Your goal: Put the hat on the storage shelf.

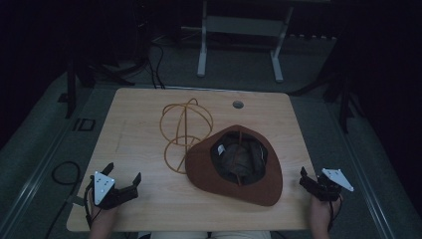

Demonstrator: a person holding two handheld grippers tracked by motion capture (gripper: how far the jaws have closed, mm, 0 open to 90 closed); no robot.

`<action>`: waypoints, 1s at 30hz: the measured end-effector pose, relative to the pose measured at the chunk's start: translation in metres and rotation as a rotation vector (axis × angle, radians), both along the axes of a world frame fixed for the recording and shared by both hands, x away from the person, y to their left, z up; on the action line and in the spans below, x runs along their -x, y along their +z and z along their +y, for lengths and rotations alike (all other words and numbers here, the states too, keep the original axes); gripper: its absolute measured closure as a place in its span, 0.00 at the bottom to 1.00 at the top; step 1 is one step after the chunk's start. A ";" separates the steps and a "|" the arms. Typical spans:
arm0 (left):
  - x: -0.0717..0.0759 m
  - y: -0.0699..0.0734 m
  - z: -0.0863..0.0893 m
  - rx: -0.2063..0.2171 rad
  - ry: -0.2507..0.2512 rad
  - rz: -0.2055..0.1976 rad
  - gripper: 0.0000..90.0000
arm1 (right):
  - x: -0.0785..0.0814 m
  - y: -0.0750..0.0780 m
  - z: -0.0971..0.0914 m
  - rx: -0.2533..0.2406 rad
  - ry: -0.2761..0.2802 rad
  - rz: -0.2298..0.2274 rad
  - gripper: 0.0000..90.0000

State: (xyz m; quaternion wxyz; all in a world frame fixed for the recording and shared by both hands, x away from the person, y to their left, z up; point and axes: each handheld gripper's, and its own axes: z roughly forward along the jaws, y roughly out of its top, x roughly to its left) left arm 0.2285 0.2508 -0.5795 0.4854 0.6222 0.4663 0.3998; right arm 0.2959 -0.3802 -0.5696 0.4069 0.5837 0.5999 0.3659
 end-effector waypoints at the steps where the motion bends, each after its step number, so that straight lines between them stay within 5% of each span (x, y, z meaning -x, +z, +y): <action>1: 0.000 0.000 -0.001 -0.001 -0.007 0.000 0.03 | 0.000 0.000 0.000 0.004 -0.002 0.002 0.14; 13: 0.000 -0.001 -0.006 -0.014 -0.046 -0.002 0.03 | -0.001 0.000 0.001 -0.006 0.044 0.044 0.15; 17: 0.000 -0.001 -0.010 -0.019 -0.061 -0.003 0.03 | -0.003 0.002 0.005 -0.015 0.103 0.084 0.15; 24: 0.000 0.000 -0.011 0.034 -0.093 -0.009 0.03 | -0.011 0.018 0.018 -0.023 0.194 0.143 0.15; 30: 0.000 0.000 -0.015 0.012 -0.117 0.015 0.03 | -0.015 0.037 0.036 -0.031 0.275 0.156 0.15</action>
